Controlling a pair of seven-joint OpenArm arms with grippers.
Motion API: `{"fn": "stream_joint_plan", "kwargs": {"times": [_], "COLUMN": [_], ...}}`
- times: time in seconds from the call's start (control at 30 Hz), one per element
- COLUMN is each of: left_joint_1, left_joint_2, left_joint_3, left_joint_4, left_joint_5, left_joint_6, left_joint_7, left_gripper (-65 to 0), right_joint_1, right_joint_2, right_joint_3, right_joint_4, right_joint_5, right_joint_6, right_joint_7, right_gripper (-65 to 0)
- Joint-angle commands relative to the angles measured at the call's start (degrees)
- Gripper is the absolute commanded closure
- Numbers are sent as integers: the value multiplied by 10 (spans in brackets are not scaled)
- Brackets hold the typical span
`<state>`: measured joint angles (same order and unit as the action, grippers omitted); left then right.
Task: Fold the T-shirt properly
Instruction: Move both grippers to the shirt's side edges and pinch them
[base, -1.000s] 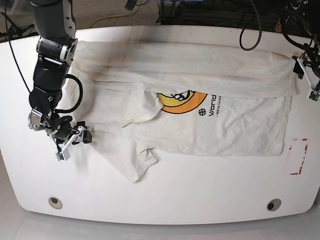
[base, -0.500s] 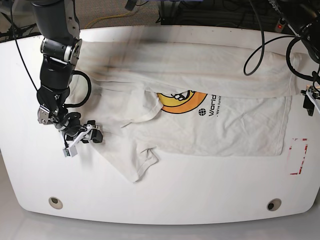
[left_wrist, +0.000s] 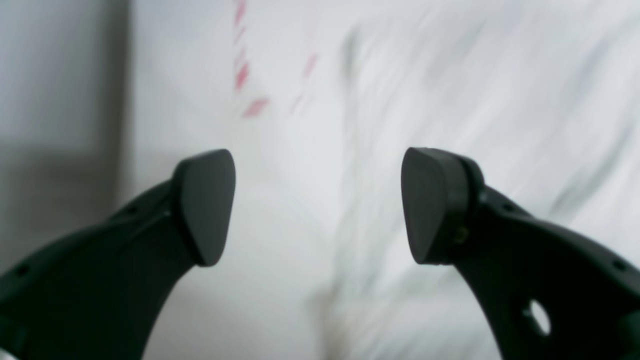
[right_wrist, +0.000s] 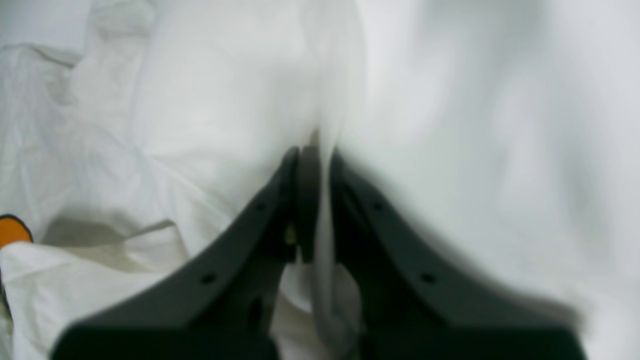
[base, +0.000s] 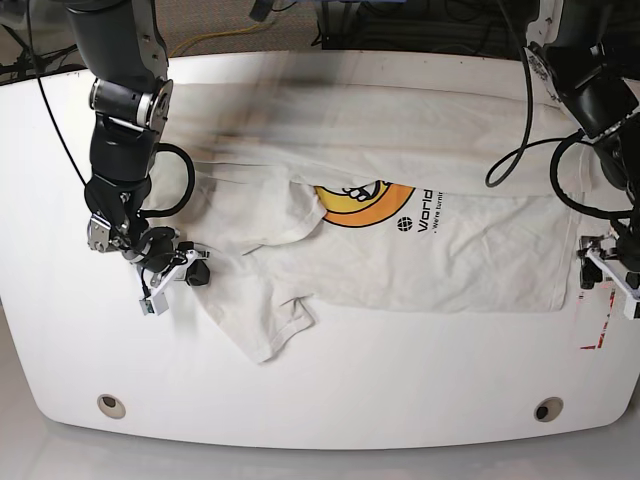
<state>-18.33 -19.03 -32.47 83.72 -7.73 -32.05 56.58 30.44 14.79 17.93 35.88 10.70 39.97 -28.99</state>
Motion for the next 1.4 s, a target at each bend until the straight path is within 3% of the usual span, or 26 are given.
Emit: {"fn": "stream_joint_plan", "kwargs": {"times": [0.0, 0.17, 0.47, 0.6, 0.73, 0.9, 1.03, 1.27, 1.37], "left_joint_1": [-33, -73, -135, -174, -200, -211, -208, -204, -204], "left_joint_2": [-12, -19, -61, -78, -81, -78, -53, -27, -27], "left_joint_3": [17, 35, 71, 123, 147, 148, 148, 148, 148], "left_joint_4": [-51, -186, -410, -518, -590, -621, -625, -626, -626], "left_joint_5": [4, 6, 5, 1, 0, -2, -1, 3, 3], "left_joint_6": [33, 63, 60, 60, 59, 59, 57, 27, 27], "left_joint_7": [-39, -117, -250, -317, -369, -384, -384, -382, -382], "left_gripper": [-486, -486, -486, -486, -486, -486, -486, -476, -417], "right_joint_1": [22, 24, 24, 24, 22, 22, 21, 21, 21], "right_joint_2": [7, 9, 10, 10, 10, 10, 10, 9, 10], "right_joint_3": [0, 0, 0, 0, 0, 0, 0, 0, 0], "right_joint_4": [6, 6, 6, 6, 6, 6, 6, 6, 6], "right_joint_5": [-3, -3, -3, -3, -3, -3, -3, -3, -3], "right_joint_6": [0, 0, 0, 0, 0, 0, 0, 0, 0], "right_joint_7": [-3, -5, -5, -5, -5, -5, -5, -5, -5], "right_gripper": [0, 0, 0, 0, 0, 0, 0, 0, 0]}}
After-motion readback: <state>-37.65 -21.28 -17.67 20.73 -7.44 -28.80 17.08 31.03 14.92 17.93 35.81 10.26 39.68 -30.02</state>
